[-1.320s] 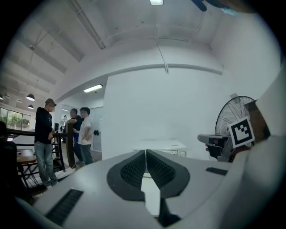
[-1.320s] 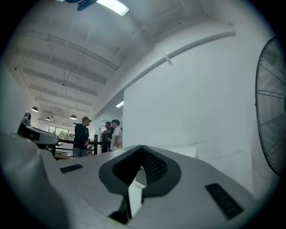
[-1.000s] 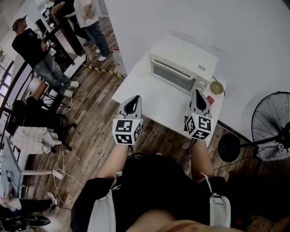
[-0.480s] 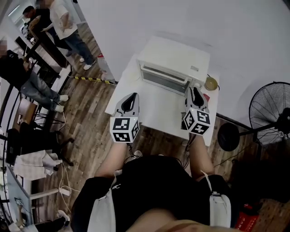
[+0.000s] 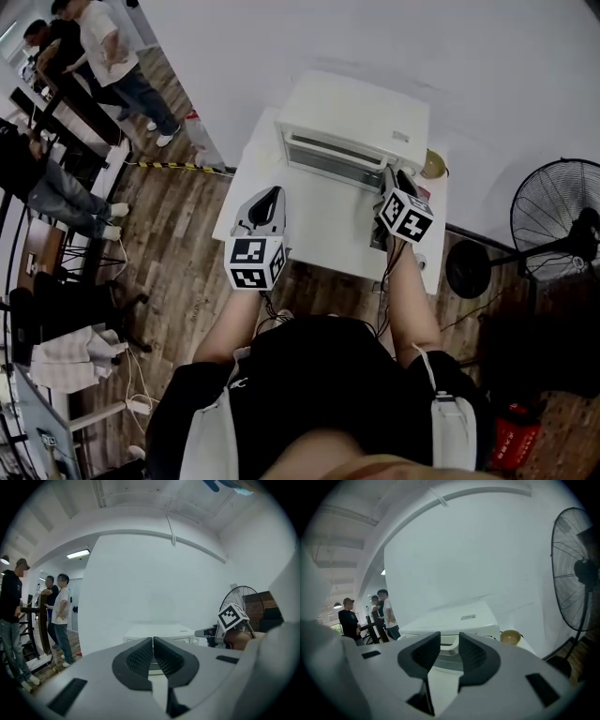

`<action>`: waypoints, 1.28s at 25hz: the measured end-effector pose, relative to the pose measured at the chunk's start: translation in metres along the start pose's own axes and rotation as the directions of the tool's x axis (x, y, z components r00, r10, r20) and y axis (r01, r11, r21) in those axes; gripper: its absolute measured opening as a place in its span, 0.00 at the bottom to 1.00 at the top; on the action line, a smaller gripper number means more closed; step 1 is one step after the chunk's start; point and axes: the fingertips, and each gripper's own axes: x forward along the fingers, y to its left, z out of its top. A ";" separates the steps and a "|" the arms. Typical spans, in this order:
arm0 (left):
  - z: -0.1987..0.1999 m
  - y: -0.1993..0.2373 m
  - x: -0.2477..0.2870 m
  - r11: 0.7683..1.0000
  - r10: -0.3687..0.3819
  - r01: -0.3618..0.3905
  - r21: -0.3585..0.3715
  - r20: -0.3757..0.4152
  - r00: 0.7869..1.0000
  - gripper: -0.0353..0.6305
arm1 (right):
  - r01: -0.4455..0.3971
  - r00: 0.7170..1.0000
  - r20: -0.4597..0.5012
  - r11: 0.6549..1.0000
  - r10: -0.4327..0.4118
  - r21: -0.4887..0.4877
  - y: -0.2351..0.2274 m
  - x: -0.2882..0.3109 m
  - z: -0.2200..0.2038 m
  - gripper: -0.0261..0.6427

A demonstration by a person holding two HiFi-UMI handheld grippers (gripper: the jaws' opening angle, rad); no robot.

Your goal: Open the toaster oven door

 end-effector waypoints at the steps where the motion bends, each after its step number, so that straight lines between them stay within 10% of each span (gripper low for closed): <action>1: 0.000 0.002 0.000 1.000 0.000 0.000 0.000 0.001 1.000 0.08 | 0.007 1.000 -0.012 1.000 -0.007 0.003 -0.001 0.004 -0.002 0.22; 32: -0.015 0.038 -0.004 0.999 0.036 -0.037 -0.031 -0.024 0.999 0.08 | 0.035 0.990 -0.138 0.999 -0.032 0.023 -0.006 0.054 -0.040 0.22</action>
